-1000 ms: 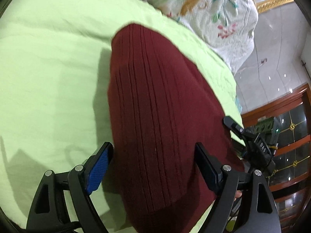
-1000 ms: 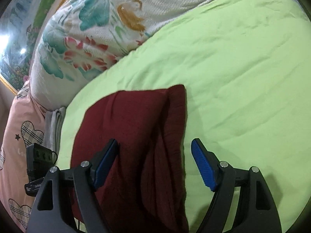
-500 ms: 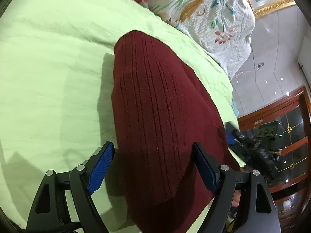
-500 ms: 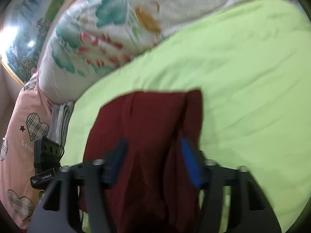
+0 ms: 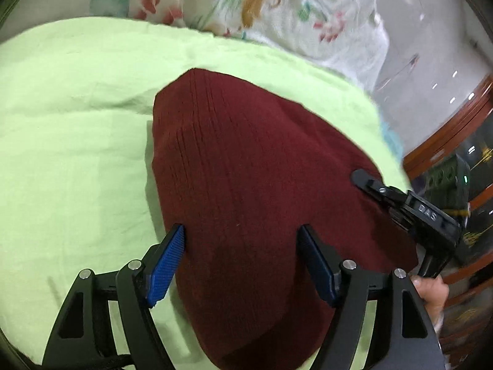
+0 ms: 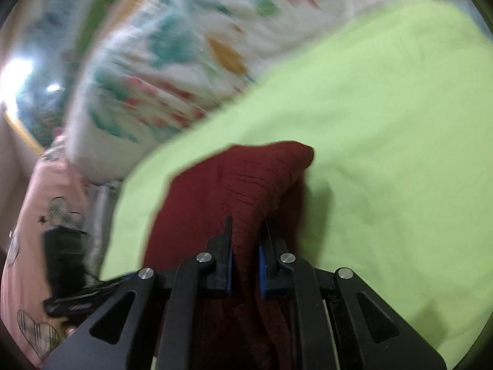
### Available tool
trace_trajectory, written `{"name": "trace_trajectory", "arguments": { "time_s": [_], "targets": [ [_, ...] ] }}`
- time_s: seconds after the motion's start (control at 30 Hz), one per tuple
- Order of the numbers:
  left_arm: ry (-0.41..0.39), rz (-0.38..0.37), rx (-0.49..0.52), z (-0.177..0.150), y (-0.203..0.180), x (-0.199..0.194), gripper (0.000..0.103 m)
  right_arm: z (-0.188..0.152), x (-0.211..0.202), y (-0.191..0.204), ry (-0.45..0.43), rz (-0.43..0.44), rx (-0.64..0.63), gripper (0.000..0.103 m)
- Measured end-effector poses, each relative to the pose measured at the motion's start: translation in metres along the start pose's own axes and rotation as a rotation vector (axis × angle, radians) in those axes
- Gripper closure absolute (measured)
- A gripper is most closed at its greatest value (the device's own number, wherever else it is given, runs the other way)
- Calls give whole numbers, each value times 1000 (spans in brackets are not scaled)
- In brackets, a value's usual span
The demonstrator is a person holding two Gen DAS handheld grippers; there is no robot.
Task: Fold large clothes
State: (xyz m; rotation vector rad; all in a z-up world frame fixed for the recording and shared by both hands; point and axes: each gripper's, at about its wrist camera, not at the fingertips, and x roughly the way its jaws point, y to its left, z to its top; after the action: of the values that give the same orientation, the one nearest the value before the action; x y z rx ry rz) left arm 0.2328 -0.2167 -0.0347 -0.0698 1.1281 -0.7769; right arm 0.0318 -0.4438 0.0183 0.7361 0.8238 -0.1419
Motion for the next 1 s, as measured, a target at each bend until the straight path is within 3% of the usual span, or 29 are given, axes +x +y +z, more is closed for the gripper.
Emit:
{"name": "trace_trajectory", "arguments": {
  "time_s": [0.17,0.3,0.37,0.43,0.47,0.6,0.73,0.77,0.83,0.93,1.0],
  "targets": [
    [3,-35,-53,-5,14,-2,25,-7,13,-18,21,49,46,89],
    [0,-49,-97,-9,25,-12,24,-3,15,-5,36,31,11,79],
    [-17,-44,-117,-11,32,-21,24,0,11,-4,35,26,13,63],
    [-34,-44,-132,-10,38,-27,23,2,6,-7,19,28,18,29],
    [-40,-39,-138,-10,41,-28,20,4,5,-10,15,30,18,28],
    [11,-63,-172,-7,55,-7,7,8,25,-17,125,71,45,28],
    [59,-182,-244,-3,73,20,0,10,45,-11,188,99,14,28],
    [53,-198,-241,-2,72,23,3,12,50,-10,209,127,21,28],
    [57,-268,-230,1,69,29,22,12,59,-12,246,165,40,53],
    [38,-256,-217,1,65,23,33,8,60,-14,254,199,80,66],
    [11,-255,-201,-2,62,8,44,5,52,-8,237,203,87,69]
  ]
}}
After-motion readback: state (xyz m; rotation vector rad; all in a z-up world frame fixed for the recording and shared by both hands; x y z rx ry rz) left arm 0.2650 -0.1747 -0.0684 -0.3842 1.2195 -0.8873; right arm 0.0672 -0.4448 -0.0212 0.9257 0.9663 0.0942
